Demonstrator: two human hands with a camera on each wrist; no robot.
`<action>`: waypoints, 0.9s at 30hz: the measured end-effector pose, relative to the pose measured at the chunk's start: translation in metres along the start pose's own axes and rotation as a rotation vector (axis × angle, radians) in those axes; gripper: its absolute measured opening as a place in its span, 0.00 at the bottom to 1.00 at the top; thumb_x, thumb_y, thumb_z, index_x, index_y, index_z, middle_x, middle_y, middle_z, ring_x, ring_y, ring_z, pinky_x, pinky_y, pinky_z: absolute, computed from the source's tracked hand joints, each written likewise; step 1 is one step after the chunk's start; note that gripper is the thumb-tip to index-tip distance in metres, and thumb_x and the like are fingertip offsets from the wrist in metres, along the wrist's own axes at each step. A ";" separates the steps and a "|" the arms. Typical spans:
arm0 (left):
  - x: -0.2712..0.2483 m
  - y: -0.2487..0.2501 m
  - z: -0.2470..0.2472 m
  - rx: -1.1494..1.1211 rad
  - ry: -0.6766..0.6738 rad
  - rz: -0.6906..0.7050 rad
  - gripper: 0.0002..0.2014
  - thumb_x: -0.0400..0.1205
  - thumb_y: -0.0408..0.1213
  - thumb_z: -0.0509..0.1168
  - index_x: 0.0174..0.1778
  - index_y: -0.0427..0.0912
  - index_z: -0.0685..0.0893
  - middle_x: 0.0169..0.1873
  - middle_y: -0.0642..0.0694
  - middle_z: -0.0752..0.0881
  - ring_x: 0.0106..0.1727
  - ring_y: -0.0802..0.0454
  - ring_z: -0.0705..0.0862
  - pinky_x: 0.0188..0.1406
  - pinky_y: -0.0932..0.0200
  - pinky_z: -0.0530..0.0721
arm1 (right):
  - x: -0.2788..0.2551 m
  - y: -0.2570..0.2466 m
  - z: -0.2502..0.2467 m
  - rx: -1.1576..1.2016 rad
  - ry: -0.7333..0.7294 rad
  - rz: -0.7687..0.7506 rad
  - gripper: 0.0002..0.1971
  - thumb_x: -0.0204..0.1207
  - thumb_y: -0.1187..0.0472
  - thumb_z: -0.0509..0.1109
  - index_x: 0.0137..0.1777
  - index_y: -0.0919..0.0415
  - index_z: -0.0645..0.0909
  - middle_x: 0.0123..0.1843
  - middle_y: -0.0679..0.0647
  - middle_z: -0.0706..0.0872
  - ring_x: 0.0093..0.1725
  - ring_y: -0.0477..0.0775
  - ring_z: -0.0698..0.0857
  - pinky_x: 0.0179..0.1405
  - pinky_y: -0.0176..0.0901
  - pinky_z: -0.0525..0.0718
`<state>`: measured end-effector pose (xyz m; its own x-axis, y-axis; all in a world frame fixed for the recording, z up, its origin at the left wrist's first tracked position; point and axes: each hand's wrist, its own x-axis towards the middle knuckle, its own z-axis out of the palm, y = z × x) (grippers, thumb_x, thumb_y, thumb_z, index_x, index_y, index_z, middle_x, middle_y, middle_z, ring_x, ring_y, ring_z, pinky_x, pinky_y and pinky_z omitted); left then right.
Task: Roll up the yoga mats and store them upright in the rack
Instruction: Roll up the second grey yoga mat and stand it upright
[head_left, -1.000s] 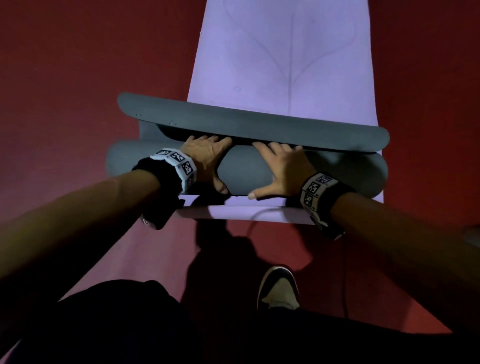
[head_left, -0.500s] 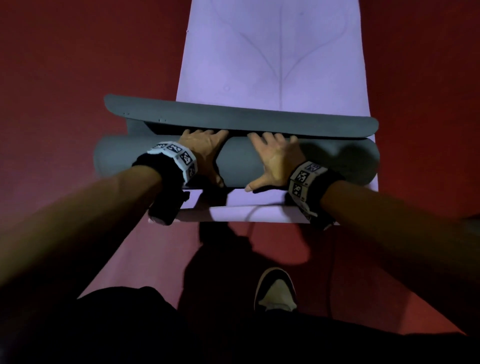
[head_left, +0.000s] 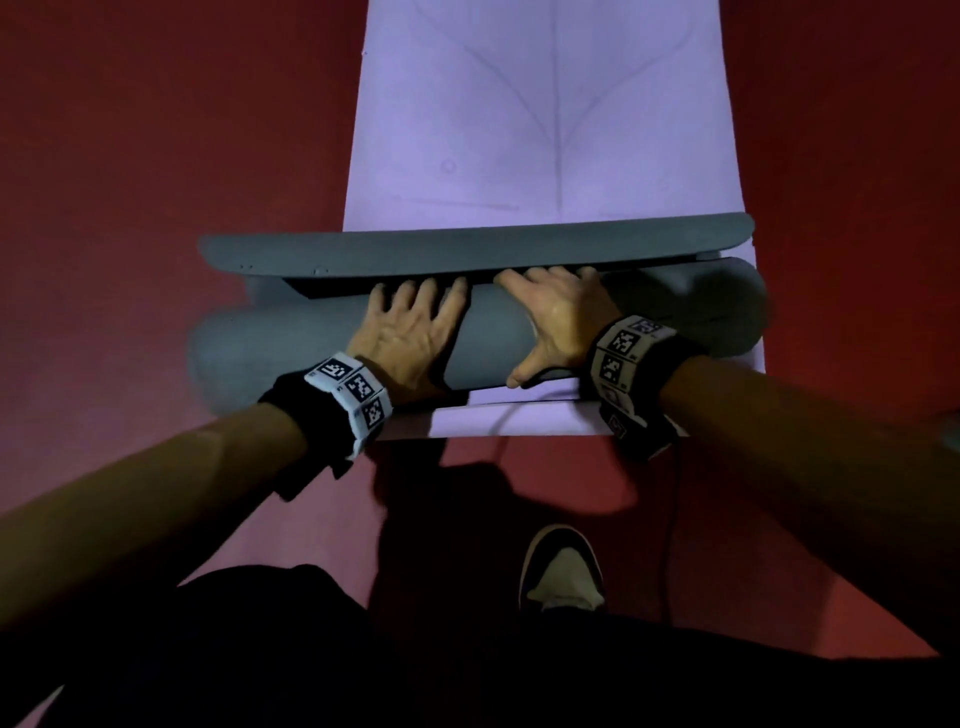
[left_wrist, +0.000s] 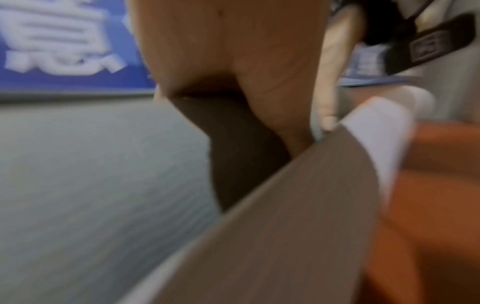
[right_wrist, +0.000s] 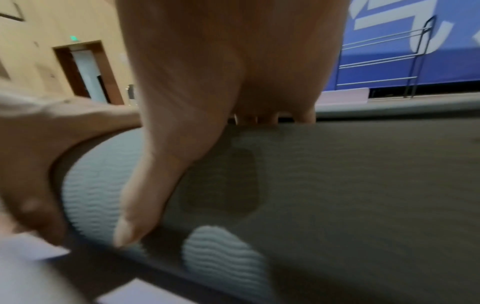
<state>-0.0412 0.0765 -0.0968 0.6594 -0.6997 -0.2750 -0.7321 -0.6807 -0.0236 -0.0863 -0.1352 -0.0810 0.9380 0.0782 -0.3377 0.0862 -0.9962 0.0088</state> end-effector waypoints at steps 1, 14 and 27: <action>0.002 -0.001 0.000 -0.005 0.002 -0.011 0.65 0.57 0.72 0.75 0.84 0.44 0.52 0.69 0.41 0.72 0.67 0.39 0.75 0.70 0.35 0.72 | 0.004 0.002 -0.003 0.033 -0.031 0.000 0.60 0.41 0.24 0.81 0.76 0.46 0.68 0.60 0.50 0.83 0.62 0.58 0.82 0.57 0.56 0.77; 0.010 -0.021 -0.002 -0.006 0.034 0.051 0.68 0.54 0.76 0.74 0.85 0.44 0.53 0.71 0.41 0.72 0.70 0.39 0.74 0.68 0.38 0.72 | -0.002 0.008 0.002 -0.008 0.038 -0.040 0.64 0.54 0.27 0.80 0.87 0.53 0.59 0.74 0.56 0.76 0.69 0.61 0.76 0.66 0.59 0.70; 0.018 -0.027 -0.007 -0.077 -0.001 0.025 0.69 0.53 0.74 0.75 0.85 0.49 0.50 0.70 0.43 0.71 0.69 0.39 0.73 0.69 0.36 0.72 | 0.011 -0.008 -0.028 -0.063 0.369 0.050 0.37 0.63 0.46 0.77 0.71 0.64 0.77 0.35 0.58 0.83 0.32 0.64 0.84 0.26 0.48 0.79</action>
<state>-0.0088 0.0808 -0.0945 0.6409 -0.7163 -0.2760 -0.7330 -0.6778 0.0572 -0.0676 -0.1253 -0.0584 0.9984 0.0495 0.0264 0.0473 -0.9958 0.0781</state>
